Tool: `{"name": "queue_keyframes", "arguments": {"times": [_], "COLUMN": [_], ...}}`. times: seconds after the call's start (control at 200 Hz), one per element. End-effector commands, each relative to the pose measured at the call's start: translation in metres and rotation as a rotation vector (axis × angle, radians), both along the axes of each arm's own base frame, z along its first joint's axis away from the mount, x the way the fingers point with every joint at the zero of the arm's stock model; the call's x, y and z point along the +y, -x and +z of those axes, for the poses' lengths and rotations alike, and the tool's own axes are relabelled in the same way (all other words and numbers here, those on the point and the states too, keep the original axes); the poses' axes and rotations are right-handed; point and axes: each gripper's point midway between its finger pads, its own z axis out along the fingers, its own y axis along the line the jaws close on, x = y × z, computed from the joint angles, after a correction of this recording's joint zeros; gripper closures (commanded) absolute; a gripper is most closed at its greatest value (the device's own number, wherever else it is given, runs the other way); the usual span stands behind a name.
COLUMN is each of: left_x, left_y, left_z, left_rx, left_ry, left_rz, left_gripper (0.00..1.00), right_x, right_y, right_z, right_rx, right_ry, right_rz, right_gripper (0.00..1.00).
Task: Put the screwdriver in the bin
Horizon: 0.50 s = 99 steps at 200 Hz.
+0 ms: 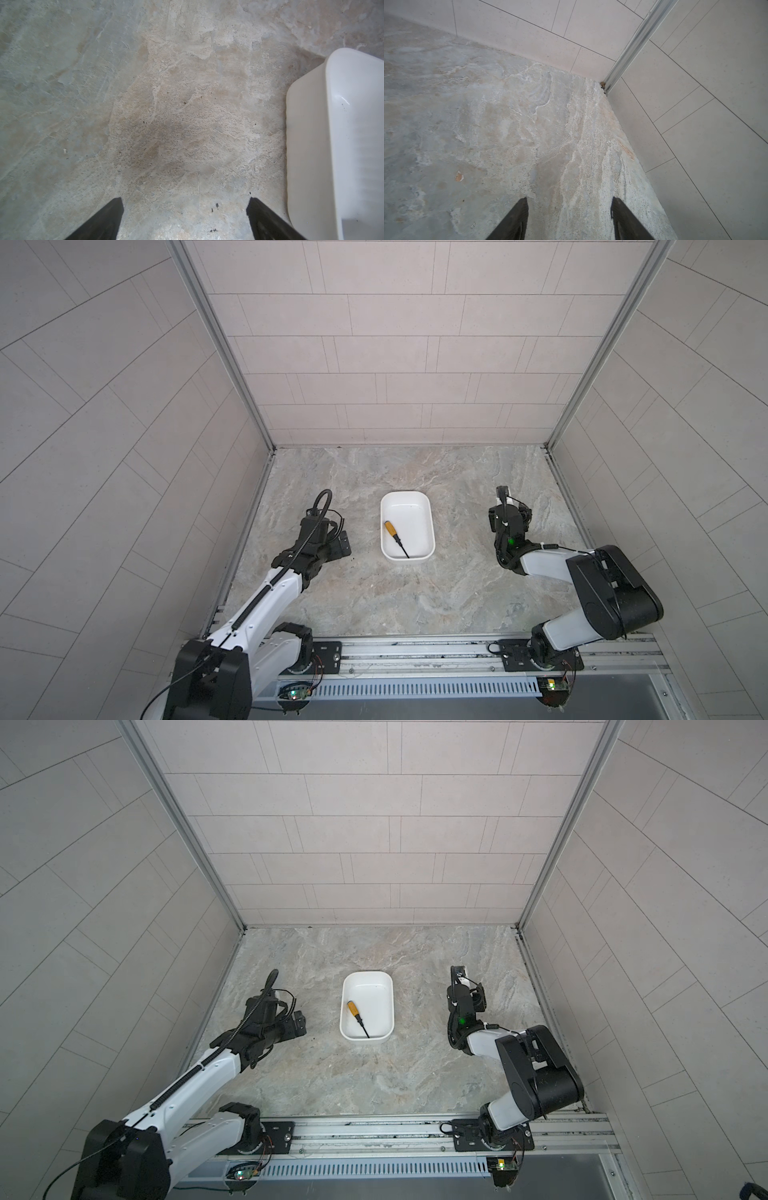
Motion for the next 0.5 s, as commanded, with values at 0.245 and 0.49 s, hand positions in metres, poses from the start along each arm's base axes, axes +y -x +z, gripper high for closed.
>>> {"name": "queue_keyframes", "arguments": {"times": [0.245,0.49], "left_x": [-0.001,-0.001], "left_y": [-0.001,-0.001], "left_z": [-0.004,-0.005], "left_rx": [0.008,0.015], "left_ry": [0.002,0.002], "left_rz": [0.002,0.001], "left_gripper": [0.0,0.0], "right_x": [-0.018,-0.015], "right_y": [0.009,0.003], "right_z": [-0.019,-0.022], "right_rx": [-0.119,-0.092], "right_ry": [-0.152,-0.161], "right_rz": [0.024,0.045], "right_gripper": [0.37,0.34]}}
